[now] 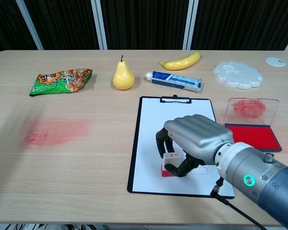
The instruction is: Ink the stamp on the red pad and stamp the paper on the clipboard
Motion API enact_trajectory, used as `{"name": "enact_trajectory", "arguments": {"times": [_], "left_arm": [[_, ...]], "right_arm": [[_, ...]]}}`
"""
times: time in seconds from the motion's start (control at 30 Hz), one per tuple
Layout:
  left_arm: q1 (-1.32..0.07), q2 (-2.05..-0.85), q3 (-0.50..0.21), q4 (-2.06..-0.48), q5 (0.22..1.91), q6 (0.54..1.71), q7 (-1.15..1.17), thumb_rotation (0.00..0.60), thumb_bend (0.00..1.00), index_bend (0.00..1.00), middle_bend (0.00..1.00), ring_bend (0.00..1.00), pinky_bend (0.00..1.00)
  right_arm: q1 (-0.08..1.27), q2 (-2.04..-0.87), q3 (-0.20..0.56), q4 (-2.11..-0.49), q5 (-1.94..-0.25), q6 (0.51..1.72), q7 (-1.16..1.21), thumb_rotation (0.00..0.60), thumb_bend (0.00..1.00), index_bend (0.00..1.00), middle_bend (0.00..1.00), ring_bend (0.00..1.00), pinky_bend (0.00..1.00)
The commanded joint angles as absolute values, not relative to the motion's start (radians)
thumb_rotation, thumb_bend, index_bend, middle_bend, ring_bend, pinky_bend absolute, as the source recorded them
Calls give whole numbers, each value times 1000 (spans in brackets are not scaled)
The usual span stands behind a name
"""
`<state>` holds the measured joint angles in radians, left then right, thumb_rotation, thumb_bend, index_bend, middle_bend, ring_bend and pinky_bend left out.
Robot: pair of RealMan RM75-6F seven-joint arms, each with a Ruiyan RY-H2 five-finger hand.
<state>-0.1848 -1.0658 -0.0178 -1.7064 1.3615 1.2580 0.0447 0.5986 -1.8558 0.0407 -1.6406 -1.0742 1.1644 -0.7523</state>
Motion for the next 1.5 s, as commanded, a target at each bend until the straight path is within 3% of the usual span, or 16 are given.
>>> {"name": "enact_trajectory", "arguments": {"times": [0.03, 1.5], "left_arm": [[-185, -1065, -18, -1706, 1361, 1257, 43, 600, 40, 0, 0, 0, 0], [-191, -1059, -18, -1706, 1354, 1247, 35, 600, 40, 0, 0, 0, 0]], "right_arm": [[597, -1861, 40, -1633, -1073, 1163, -752, 600, 745, 912, 873, 882, 875], [564, -1896, 21, -1567, -1063, 1135, -766, 600, 724, 927, 883, 882, 875]]}}
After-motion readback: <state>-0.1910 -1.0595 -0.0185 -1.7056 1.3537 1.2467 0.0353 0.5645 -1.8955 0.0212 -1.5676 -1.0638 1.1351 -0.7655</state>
